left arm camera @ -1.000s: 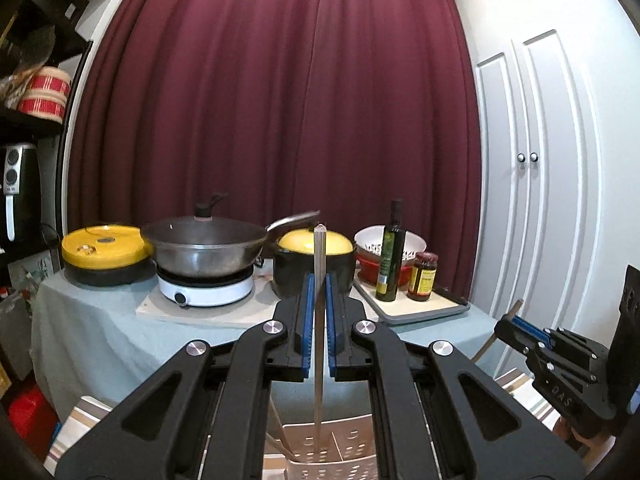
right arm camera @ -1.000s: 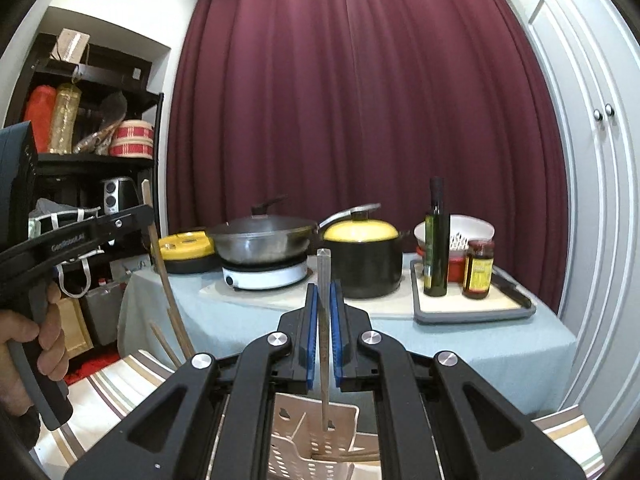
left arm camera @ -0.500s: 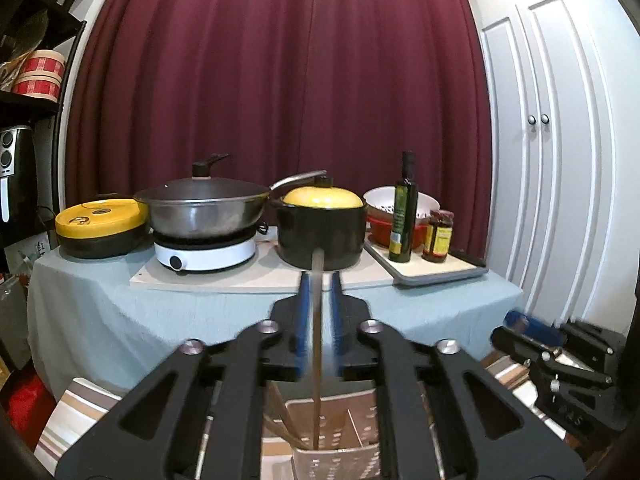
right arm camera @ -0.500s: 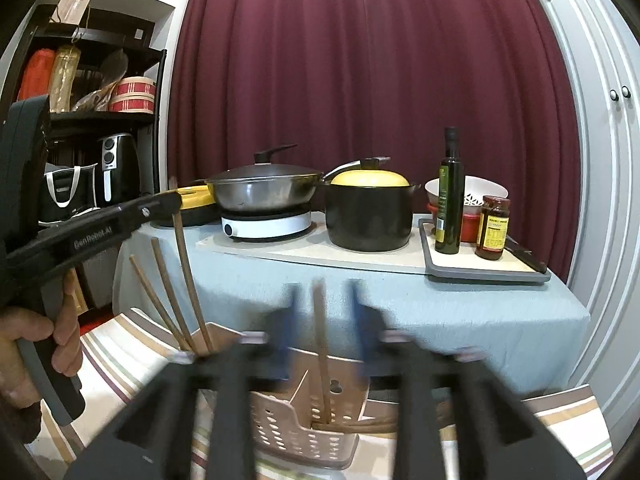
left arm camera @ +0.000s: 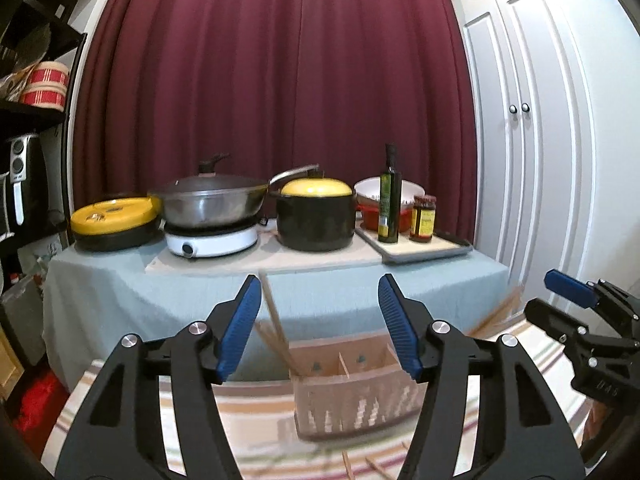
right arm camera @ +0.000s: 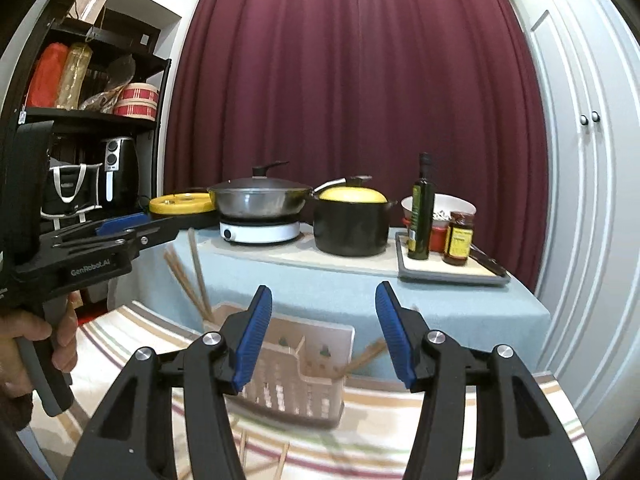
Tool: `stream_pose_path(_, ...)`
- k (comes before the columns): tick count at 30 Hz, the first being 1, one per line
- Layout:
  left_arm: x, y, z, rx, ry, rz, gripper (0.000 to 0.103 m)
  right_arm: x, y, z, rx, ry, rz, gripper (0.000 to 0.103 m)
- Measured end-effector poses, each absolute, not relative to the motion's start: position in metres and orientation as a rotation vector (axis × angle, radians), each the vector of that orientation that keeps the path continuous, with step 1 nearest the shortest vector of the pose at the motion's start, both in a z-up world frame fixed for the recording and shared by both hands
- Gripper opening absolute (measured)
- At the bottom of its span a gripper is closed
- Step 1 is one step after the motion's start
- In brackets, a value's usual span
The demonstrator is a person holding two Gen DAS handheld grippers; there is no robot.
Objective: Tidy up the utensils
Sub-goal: 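Lower the chopsticks into the caddy and open both tools, then move both open tools back to the loose chopsticks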
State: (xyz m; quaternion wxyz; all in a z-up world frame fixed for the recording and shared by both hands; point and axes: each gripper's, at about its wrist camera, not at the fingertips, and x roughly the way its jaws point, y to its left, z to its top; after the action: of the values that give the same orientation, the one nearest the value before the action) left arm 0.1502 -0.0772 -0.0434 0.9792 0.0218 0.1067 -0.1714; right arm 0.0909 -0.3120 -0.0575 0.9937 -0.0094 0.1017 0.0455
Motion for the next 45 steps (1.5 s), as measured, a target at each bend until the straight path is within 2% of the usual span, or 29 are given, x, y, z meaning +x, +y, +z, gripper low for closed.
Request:
stream_pose_path(12, 0.084, -0.061, -0.101, 0.059, 0.339, -0.294, 0.06, 0.034, -0.302, -0.125, 0.005, 0.331, 0.082, 0.053)
stream_pose_path(28, 0.033, -0.048, -0.17, 0.09, 0.506, -0.253, 0.06, -0.005, -0.284, -0.218, 0.038, 0.562, 0.134, 0.037)
stream_pose_path(45, 0.014, -0.054, -0.191, 0.1, 0.55, -0.272, 0.06, -0.009, -0.277, -0.241, 0.029, 0.649, 0.123, 0.036)
